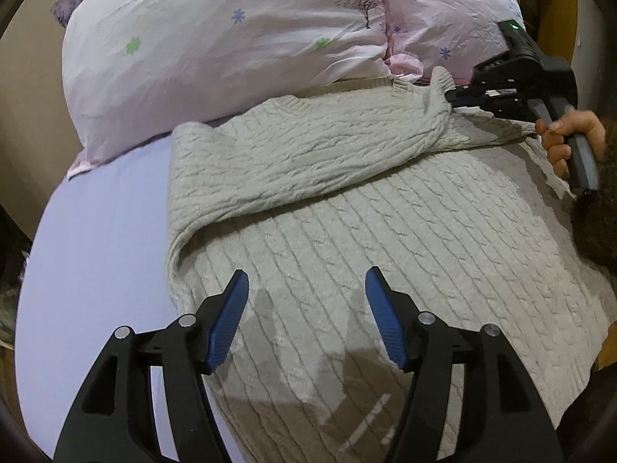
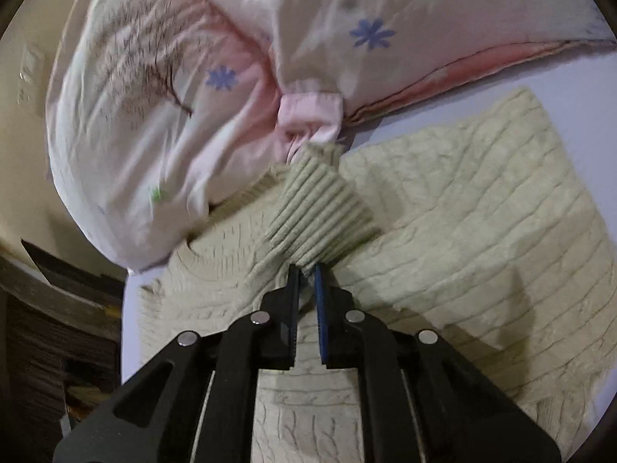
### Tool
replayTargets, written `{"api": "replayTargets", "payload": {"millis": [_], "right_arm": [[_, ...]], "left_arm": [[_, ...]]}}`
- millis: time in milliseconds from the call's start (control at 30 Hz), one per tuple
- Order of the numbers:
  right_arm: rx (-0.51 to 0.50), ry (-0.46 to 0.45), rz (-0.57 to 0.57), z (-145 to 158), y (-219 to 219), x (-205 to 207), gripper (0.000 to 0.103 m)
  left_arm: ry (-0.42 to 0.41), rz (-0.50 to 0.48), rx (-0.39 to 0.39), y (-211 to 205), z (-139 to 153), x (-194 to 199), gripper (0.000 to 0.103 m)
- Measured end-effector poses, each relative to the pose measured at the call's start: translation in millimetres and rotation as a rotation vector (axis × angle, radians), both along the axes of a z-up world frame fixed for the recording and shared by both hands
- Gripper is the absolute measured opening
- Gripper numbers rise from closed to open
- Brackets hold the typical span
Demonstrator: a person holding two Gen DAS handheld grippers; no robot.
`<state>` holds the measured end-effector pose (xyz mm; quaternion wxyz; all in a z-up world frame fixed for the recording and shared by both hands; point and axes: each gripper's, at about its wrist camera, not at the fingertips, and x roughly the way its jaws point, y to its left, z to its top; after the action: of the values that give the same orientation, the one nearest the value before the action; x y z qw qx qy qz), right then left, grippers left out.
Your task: Fold small clothes
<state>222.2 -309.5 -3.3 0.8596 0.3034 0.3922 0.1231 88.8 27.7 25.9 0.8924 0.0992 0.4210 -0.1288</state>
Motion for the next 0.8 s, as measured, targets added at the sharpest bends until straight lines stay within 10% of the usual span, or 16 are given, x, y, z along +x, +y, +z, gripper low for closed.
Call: {"api": "replayTargets", "payload": {"millis": [167,333,400,500,800], "right_arm": [[-0.067,-0.113,-0.046,33.8,-10.4,-42.1,0.007],[-0.132,-0.019,-0.086,22.9,-24.0,-80.9,0.007],[-0.124,0.007,-0.105,18.9,-42.7,-102.1,0.015],[-0.126,-0.032,-0.14,27.3,-66.4,-142.4,0.057],[-0.072,0.072,-0.097,-20.2,-108.2,-238.0,0.038]], "left_arm": [[0.015,0.015,-0.012,7.2,-3.4,-3.8,0.064],[0.031,0.032,-0.057,17.4,-6.3,-10.4,0.064],[0.046,0.046,-0.116,29.3,-4.9,-17.3,0.064],[0.063,0.085,-0.24,57.2,-0.6,-35.6,0.067],[0.145,0.115,-0.559,100.5,-13.7,-86.2,0.072]]}}
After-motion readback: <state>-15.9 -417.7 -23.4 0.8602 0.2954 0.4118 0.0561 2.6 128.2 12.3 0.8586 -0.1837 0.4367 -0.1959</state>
